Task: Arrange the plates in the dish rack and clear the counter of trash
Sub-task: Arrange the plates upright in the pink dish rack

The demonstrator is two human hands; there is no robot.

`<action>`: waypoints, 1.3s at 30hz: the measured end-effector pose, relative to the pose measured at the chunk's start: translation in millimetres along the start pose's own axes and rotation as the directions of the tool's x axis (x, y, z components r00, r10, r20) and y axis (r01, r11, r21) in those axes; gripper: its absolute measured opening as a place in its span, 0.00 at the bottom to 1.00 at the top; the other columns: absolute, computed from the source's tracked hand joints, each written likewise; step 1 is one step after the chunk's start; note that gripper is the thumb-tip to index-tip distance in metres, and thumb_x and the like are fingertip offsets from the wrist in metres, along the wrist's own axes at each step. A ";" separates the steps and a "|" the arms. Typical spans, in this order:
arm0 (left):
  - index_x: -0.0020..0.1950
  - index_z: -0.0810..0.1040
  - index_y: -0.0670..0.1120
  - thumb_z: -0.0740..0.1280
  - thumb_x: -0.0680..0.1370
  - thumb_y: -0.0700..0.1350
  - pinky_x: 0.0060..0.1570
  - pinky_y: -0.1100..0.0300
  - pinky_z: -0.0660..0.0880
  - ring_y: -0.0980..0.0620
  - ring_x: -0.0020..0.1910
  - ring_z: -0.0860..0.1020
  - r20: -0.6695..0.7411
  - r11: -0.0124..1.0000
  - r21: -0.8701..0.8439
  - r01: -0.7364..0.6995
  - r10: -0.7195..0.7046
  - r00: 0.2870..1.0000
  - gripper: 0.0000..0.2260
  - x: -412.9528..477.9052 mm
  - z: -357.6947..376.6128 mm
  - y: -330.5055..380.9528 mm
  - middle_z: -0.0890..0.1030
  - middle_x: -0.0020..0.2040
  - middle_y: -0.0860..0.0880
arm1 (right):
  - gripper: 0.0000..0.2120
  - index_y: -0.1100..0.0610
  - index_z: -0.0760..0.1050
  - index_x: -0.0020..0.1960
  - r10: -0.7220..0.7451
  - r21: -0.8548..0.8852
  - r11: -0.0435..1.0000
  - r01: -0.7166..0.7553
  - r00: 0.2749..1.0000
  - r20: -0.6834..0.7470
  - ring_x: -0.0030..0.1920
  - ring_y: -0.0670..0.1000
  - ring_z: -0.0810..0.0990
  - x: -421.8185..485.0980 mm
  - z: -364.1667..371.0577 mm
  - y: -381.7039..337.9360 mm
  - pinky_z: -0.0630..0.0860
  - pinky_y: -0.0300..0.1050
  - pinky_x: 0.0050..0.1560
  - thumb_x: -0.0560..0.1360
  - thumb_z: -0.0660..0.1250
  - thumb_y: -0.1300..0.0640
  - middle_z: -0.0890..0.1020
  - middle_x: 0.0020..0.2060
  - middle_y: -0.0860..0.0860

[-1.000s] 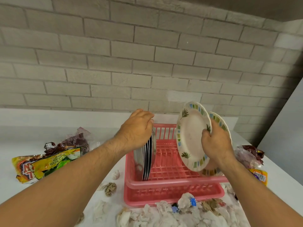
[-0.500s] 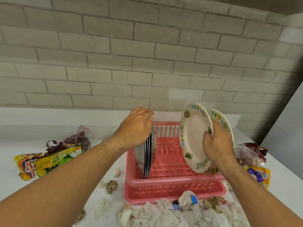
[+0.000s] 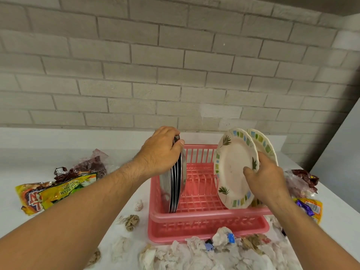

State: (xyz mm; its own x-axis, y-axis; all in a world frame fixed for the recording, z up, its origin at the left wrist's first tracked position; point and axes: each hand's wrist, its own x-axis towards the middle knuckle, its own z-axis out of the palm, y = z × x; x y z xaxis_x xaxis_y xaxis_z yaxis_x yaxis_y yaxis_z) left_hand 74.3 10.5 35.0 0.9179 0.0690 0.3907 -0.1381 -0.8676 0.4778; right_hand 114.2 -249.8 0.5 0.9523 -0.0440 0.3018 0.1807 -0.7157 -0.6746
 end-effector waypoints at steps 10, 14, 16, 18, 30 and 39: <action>0.71 0.70 0.46 0.54 0.83 0.46 0.69 0.61 0.57 0.56 0.70 0.61 0.032 0.999 -0.029 -0.045 0.046 0.998 0.17 3.4 -0.5 -4.6 0.69 0.68 0.52 | 0.22 0.56 0.68 0.70 -0.359 -0.134 0.932 0.336 0.900 -0.248 0.64 0.53 0.73 -11.5 -16.8 -41.2 0.68 0.44 0.60 0.77 0.66 0.55 0.74 0.64 0.52; 0.73 0.68 0.49 0.54 0.83 0.48 0.68 0.63 0.54 0.57 0.71 0.59 0.058 0.999 -0.037 -0.039 0.041 0.997 0.18 5.0 -1.2 -6.4 0.67 0.69 0.53 | 0.19 0.53 0.74 0.67 -0.399 0.043 0.916 0.399 0.917 -0.005 0.61 0.43 0.73 -29.6 10.9 -71.8 0.71 0.44 0.65 0.78 0.63 0.48 0.77 0.62 0.46; 0.73 0.68 0.50 0.54 0.83 0.49 0.67 0.64 0.53 0.58 0.71 0.58 0.075 0.998 -0.046 -0.033 0.036 0.997 0.18 5.1 -2.7 -7.7 0.66 0.70 0.54 | 0.19 0.50 0.74 0.67 -0.388 0.191 0.914 0.357 0.907 0.164 0.60 0.41 0.75 -44.4 35.3 -80.8 0.74 0.47 0.64 0.79 0.62 0.44 0.78 0.61 0.42; 0.73 0.68 0.50 0.54 0.83 0.49 0.68 0.64 0.52 0.59 0.71 0.58 0.087 0.997 -0.074 -0.027 0.034 0.996 0.18 4.3 -4.3 -9.4 0.66 0.70 0.55 | 0.20 0.47 0.72 0.68 -0.401 0.279 0.899 0.339 0.892 0.209 0.58 0.39 0.76 -57.5 57.4 -84.1 0.76 0.46 0.61 0.78 0.61 0.42 0.78 0.59 0.38; 0.72 0.68 0.46 0.54 0.82 0.43 0.66 0.68 0.52 0.58 0.70 0.60 0.059 0.994 -0.073 -0.078 0.083 0.995 0.19 5.0 -7.4 -18.5 0.68 0.71 0.53 | 0.15 0.44 0.71 0.66 -0.363 0.279 0.907 0.316 0.922 0.135 0.36 0.36 0.76 -64.4 85.4 -86.1 0.72 0.33 0.41 0.81 0.55 0.48 0.79 0.39 0.39; 0.69 0.70 0.49 0.55 0.81 0.45 0.68 0.58 0.62 0.57 0.67 0.64 0.008 0.993 -0.041 -0.108 0.108 0.994 0.16 2.2 -4.6 -19.4 0.72 0.67 0.53 | 0.11 0.52 0.72 0.60 -0.257 0.038 0.966 0.255 0.943 0.212 0.34 0.45 0.76 -19.2 69.1 -108.9 0.72 0.40 0.30 0.80 0.57 0.57 0.77 0.36 0.47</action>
State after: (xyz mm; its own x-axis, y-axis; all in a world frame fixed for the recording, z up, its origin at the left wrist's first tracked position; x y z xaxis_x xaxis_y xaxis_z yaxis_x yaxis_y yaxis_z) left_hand 77.3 29.8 30.2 0.9005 -0.0290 0.4339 -0.2513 -0.8490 0.4648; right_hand 93.2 -122.8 21.7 0.9037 0.2901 0.3150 0.4265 -0.6764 -0.6005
